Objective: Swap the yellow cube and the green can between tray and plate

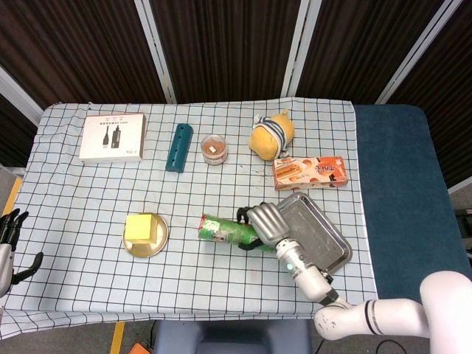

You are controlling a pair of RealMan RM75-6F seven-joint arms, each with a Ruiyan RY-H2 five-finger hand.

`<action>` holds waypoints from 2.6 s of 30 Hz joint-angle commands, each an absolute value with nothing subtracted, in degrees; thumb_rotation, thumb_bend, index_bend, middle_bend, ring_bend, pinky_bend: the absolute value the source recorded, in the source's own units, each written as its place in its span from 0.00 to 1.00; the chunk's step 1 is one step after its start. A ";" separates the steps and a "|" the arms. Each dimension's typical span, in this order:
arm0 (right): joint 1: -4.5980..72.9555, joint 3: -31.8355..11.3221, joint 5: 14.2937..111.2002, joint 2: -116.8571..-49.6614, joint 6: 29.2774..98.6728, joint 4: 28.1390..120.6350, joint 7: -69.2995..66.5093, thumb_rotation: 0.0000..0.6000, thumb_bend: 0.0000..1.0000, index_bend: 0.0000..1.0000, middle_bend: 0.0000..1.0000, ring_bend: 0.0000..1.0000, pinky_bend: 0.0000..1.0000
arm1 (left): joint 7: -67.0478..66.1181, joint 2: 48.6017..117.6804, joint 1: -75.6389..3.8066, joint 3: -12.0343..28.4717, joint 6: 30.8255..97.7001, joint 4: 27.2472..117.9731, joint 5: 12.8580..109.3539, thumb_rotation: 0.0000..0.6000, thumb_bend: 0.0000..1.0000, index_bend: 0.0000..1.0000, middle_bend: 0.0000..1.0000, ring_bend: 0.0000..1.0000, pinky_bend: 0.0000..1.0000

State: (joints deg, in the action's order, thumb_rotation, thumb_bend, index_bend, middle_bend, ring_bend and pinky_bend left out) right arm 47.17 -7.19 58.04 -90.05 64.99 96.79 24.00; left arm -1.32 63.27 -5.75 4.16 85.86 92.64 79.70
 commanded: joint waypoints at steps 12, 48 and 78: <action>33.88 1.75 69.12 -81.52 72.41 94.44 19.74 1.00 0.14 0.80 0.69 0.64 0.57 | -1.30 62.92 -5.61 3.79 85.43 93.75 81.23 1.00 0.36 0.08 0.03 0.04 0.17; 22.50 -2.78 77.38 -64.64 78.33 102.00 4.69 1.00 0.11 0.00 0.00 0.00 0.08 | -2.73 63.07 -5.54 3.46 85.29 94.44 83.23 1.00 0.36 0.08 0.04 0.04 0.18; 10.31 -5.32 77.80 -69.40 88.34 90.40 -0.34 1.00 0.09 0.00 0.00 0.00 0.01 | -7.30 65.40 -5.55 3.53 86.31 94.69 84.45 1.00 0.36 0.03 0.04 0.04 0.21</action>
